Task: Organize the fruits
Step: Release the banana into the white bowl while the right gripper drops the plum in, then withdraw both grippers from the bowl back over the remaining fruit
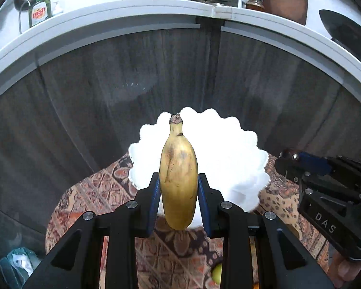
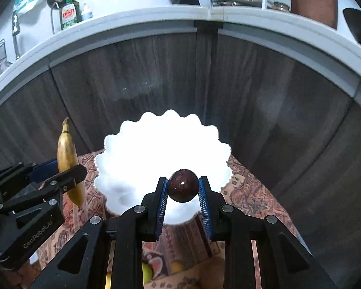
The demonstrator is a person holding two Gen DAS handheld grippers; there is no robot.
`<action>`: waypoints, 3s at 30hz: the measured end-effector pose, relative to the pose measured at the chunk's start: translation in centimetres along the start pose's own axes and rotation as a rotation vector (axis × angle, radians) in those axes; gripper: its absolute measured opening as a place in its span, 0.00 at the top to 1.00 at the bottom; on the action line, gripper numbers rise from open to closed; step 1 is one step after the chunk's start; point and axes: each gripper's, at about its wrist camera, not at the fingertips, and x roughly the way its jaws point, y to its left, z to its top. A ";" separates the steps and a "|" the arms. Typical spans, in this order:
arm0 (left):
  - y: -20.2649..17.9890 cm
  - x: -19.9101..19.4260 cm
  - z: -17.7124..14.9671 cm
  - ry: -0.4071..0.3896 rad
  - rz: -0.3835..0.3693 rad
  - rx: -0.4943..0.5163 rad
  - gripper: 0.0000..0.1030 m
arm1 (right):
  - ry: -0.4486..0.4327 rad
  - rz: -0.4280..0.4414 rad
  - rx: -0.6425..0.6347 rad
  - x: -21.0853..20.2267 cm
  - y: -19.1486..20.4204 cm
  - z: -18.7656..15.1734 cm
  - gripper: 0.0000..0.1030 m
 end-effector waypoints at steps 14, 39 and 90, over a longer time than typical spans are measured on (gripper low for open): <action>1.2 7.4 0.1 0.090 0.000 -0.019 0.71 | 0.141 -0.004 0.045 8.5 -0.5 0.4 0.74; 1.4 3.5 1.3 0.015 0.125 0.006 0.07 | 0.051 -0.093 0.058 5.0 -1.4 1.6 0.19; -3.4 -9.8 -8.8 0.020 0.086 0.030 0.05 | -0.007 -0.152 0.086 -9.9 -2.6 -8.4 0.17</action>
